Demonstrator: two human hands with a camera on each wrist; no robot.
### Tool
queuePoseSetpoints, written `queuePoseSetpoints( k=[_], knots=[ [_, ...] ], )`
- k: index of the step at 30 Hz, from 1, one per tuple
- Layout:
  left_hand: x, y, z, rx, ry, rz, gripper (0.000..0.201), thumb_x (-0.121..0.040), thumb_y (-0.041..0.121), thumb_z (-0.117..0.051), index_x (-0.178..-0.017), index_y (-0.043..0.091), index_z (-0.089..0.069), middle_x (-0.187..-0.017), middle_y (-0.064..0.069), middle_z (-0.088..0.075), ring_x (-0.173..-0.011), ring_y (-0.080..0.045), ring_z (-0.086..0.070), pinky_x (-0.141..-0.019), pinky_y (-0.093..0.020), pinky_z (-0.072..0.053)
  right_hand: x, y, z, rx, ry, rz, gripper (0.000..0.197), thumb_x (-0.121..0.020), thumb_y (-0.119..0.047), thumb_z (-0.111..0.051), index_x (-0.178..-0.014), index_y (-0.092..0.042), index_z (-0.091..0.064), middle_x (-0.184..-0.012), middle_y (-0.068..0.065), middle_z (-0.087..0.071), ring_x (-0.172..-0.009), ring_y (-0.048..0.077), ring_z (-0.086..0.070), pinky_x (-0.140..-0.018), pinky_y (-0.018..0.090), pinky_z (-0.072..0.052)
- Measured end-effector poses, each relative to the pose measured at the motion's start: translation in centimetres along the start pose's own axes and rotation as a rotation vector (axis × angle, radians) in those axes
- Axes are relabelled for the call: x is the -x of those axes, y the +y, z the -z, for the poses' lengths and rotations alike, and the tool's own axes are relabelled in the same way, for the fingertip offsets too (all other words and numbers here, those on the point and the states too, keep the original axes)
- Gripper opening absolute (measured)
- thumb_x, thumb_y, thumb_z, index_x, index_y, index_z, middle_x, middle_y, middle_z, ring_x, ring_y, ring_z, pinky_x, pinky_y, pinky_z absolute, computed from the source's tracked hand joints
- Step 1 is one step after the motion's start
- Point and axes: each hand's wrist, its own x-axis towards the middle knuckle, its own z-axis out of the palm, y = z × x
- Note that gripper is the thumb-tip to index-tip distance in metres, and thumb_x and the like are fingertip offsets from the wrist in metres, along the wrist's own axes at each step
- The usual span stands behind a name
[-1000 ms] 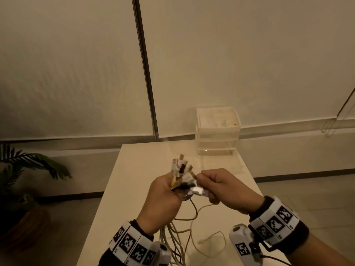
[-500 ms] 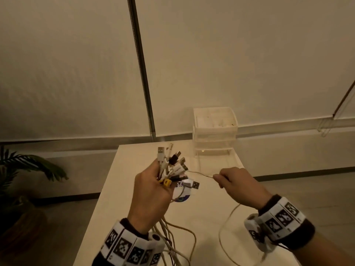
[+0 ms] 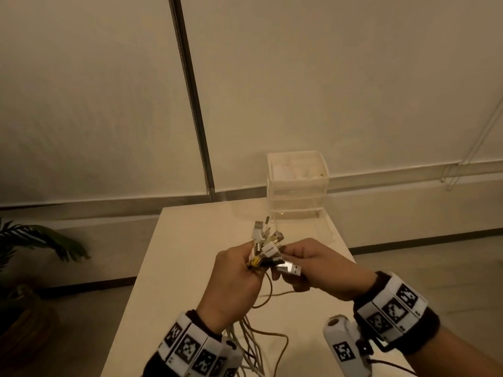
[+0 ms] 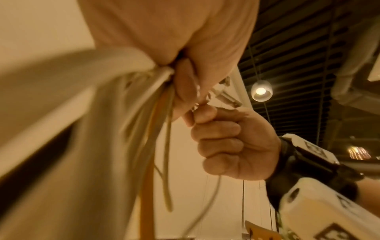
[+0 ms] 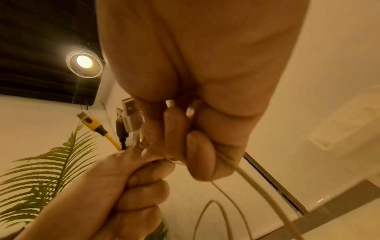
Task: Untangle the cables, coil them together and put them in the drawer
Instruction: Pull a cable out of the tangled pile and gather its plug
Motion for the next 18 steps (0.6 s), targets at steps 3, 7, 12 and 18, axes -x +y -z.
queuePoseSetpoints(
  k=[3,7,12,18],
  knots=[
    [-0.3,-1.2,1.4,0.030,0.115,0.086,0.027,-0.090,0.002,-0.058,-0.075,0.019,-0.073,-0.063,0.008,-0.068,-0.056,-0.011,-0.061,-0.051,-0.028,-0.047,1.0,0.1,0.9,0.020,0.012,0.011,0.031,-0.101,-0.020,-0.045,-0.082,-0.007,-0.066,-0.056,0.001,-0.042,-0.051,0.012,-0.033,-0.051,0.021,-0.031],
    [-1.3,-4.4,5.7,0.265,0.431,0.323,0.026,-0.087,0.019,-0.055,-0.068,0.026,-0.071,-0.046,0.008,-0.051,-0.037,-0.011,-0.038,-0.048,-0.031,-0.034,2.5,2.4,3.6,0.001,0.139,-0.079,0.031,-0.101,-0.018,-0.044,-0.077,-0.007,-0.062,-0.054,-0.001,-0.036,-0.050,0.012,-0.028,-0.051,0.023,-0.028],
    [-0.5,-1.6,6.1,0.068,0.419,0.220,0.007,-0.089,0.015,-0.065,-0.085,0.018,-0.070,-0.062,0.007,-0.062,-0.058,-0.013,-0.059,-0.055,-0.028,-0.046,3.3,4.9,4.0,0.102,0.292,-0.215,0.033,-0.101,-0.021,-0.045,-0.074,-0.008,-0.060,-0.053,-0.001,-0.038,-0.050,0.013,-0.028,-0.050,0.025,-0.026],
    [1.0,1.2,-1.5,0.120,-0.055,-0.018,0.025,-0.080,0.011,-0.070,-0.101,0.024,-0.074,-0.095,0.017,-0.075,-0.093,0.002,-0.068,-0.080,-0.017,-0.052,1.6,1.9,0.2,-0.040,0.110,-0.041,0.032,-0.098,-0.022,-0.050,-0.082,0.003,-0.063,-0.057,0.000,-0.042,-0.051,0.012,-0.031,-0.051,0.027,-0.027]
  ],
)
